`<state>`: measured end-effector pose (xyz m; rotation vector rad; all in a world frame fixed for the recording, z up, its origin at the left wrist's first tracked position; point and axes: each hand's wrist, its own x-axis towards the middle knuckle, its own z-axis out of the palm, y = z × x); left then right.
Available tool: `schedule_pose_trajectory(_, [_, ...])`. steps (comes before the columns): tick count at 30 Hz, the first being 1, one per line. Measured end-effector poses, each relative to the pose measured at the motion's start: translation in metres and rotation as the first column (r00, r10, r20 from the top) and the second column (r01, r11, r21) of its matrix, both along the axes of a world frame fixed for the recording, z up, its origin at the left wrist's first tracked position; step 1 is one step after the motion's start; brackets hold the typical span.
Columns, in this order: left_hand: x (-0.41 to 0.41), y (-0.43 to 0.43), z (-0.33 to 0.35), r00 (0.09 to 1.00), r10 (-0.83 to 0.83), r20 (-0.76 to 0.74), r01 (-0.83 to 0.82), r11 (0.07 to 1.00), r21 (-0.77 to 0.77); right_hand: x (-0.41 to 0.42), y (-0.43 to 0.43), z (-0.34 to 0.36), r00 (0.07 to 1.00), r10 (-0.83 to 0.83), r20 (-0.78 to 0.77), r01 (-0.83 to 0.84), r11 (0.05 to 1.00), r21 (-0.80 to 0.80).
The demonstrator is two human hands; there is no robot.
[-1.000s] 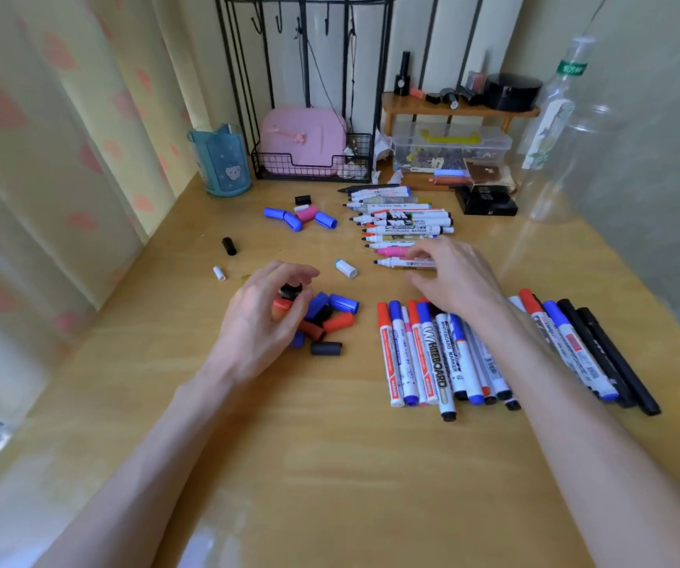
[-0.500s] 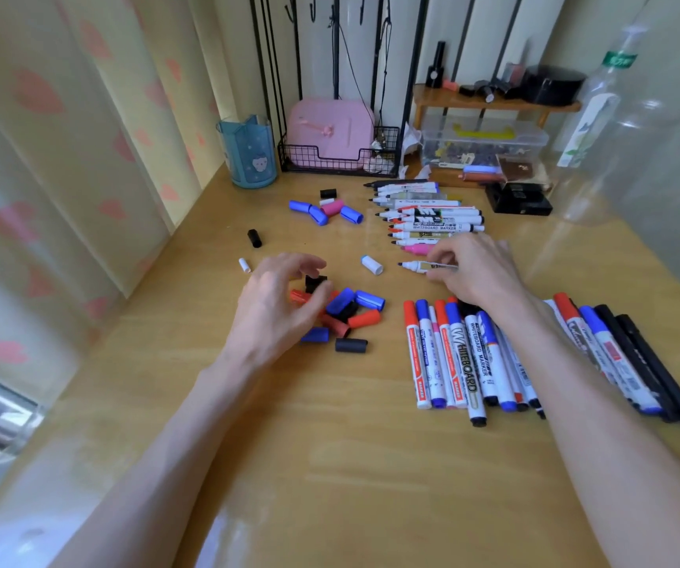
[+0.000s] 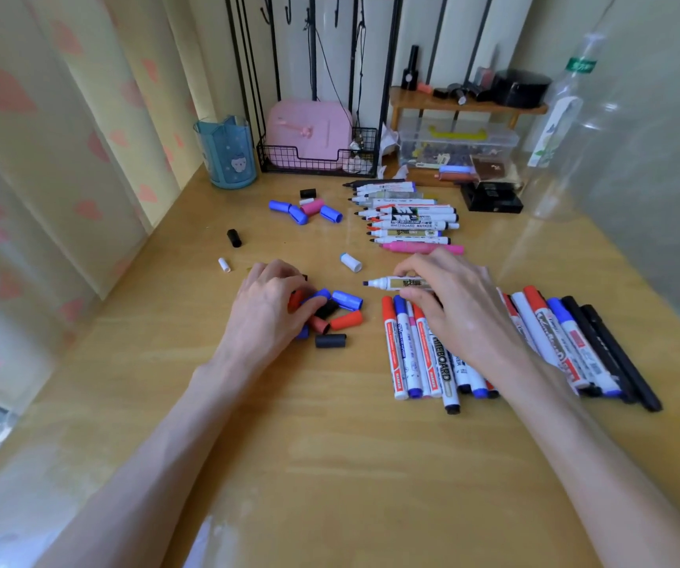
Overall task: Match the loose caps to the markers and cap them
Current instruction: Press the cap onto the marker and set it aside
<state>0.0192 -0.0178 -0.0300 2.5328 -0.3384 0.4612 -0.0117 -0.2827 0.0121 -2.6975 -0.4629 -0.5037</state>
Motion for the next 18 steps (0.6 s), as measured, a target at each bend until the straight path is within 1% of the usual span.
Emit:
schedule_pose_trajectory(4, [0.002,0.001,-0.003,1.0,-0.023,0.009,0.023,1.0,0.014,-0.007,0.0,-0.006,0.999,-0.007,0.04,0.005,0.999,0.034])
schedule_pose_trajectory(6, [0.002,0.001,-0.004,0.998,-0.061,0.033,0.06,0.998,0.008,-0.008,0.001,-0.009,0.999,-0.006,0.049,0.004,0.999,0.041])
schedule_pose_trajectory(9, [-0.004,-0.002,0.002,0.988,-0.141,0.058,0.147,0.983,-0.109,-0.011,0.002,-0.011,0.998,0.004,0.071,-0.008,0.998,0.063])
schedule_pose_trajectory(13, [-0.016,-0.011,0.012,0.962,-0.273,0.006,0.266,0.934,-0.238,-0.014,0.005,-0.009,0.996,0.017,0.089,-0.023,0.997,0.076])
schedule_pose_trajectory(15, [-0.02,-0.015,0.014,0.952,-0.305,0.002,0.292,0.911,-0.289,-0.016,0.007,-0.009,0.995,0.027,0.092,-0.032,0.998,0.054])
schedule_pose_trajectory(18, [-0.021,-0.016,0.016,0.953,-0.301,0.007,0.286,0.896,-0.341,-0.018,0.007,-0.009,0.995,0.037,0.089,-0.04,0.998,0.038])
